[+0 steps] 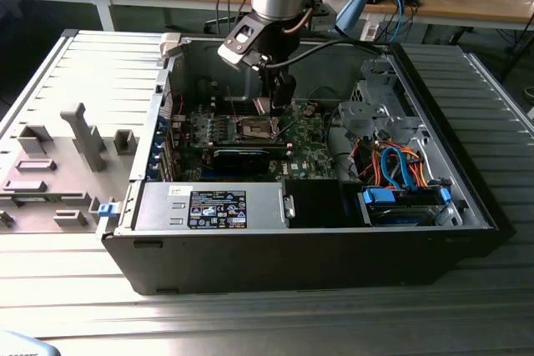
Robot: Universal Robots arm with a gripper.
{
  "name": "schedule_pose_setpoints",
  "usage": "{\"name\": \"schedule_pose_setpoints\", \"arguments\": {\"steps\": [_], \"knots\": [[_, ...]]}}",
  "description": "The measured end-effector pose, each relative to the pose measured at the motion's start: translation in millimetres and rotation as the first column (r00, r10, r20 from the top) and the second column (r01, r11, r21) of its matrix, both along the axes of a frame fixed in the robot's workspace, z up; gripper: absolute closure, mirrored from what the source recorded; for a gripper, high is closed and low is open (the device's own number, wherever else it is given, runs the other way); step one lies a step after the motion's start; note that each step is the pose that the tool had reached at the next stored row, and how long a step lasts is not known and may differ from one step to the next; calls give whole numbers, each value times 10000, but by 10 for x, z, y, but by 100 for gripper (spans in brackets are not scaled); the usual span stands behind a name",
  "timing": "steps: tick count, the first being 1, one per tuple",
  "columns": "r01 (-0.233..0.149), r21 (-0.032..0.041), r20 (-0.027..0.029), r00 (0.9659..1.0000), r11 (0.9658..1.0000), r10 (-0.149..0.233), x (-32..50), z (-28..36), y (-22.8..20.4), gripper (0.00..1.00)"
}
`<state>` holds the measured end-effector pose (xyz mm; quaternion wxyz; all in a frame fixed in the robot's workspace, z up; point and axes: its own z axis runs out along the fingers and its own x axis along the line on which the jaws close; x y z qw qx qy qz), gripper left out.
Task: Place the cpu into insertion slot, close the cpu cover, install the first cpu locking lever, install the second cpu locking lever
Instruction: 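Place the cpu into insertion slot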
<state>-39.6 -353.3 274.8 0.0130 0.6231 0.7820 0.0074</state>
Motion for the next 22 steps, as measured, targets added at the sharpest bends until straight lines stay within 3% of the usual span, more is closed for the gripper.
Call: {"name": "schedule_pose_setpoints", "arguments": {"steps": [22], "knots": [[519, -5, 0, 9987, 9987, -519, 0, -21, 0, 46]]}}
